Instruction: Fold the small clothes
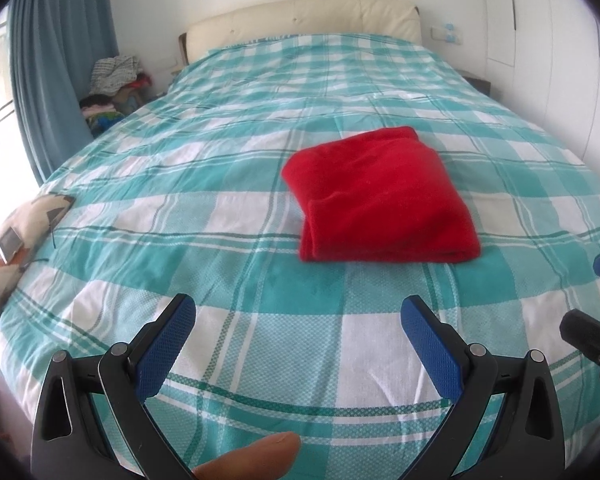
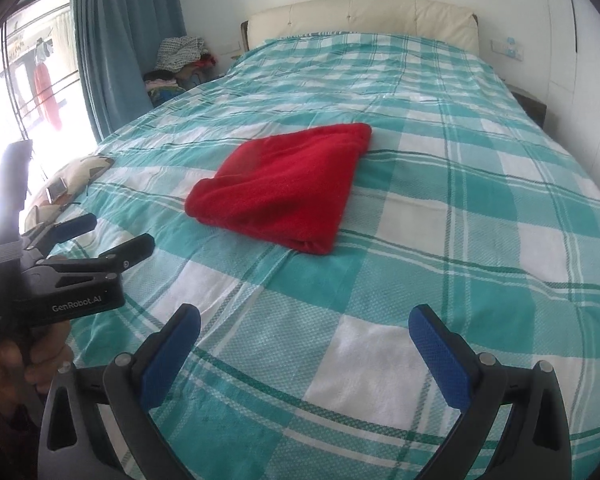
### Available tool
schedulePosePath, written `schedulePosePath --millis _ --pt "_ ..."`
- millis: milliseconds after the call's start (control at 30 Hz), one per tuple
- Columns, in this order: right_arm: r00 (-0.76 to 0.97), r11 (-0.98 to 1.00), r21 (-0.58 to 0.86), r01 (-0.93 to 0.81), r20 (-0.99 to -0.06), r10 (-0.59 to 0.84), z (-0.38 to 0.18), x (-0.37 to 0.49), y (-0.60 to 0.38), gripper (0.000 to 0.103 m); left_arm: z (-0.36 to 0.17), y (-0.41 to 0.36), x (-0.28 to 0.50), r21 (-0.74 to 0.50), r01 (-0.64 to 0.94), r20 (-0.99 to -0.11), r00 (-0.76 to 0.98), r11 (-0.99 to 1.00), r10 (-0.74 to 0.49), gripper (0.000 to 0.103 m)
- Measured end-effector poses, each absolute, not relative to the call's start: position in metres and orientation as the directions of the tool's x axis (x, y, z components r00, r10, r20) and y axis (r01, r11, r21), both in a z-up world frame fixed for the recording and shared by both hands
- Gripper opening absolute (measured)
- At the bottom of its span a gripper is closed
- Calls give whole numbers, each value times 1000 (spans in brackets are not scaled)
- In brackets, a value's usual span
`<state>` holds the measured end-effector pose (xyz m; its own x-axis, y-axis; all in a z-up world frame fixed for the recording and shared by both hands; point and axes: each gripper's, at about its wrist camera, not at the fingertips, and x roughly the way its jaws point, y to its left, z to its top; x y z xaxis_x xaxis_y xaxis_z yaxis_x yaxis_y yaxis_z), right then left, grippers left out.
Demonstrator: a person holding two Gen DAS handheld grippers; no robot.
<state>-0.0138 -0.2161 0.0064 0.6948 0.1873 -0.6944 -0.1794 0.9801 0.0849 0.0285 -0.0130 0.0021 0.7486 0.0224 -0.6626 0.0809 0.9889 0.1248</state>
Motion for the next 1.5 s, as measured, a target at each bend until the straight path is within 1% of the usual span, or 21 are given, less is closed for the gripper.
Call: schedulePosePath --millis 200,467,1000,1300,1500 --pt "730 988 24 -150 -671 127 9 -12 -221 103 2 -15 27 120 84 -666 746 989 17 103" --pt "717 989 27 -145 -686 124 5 -9 -221 103 -2 -12 31 140 39 -686 725 989 68 103" --pt "709 988 12 -156 -695 120 3 -7 -216 103 -5 -12 32 158 37 -692 717 987 84 103" --pt "713 987 -1 -161 -691 116 5 -9 -213 103 -5 -13 33 151 62 -699 713 987 62 103" --pt "716 986 -5 -164 -689 115 5 -9 -213 103 -3 -13 31 149 44 -683 727 988 71 103"
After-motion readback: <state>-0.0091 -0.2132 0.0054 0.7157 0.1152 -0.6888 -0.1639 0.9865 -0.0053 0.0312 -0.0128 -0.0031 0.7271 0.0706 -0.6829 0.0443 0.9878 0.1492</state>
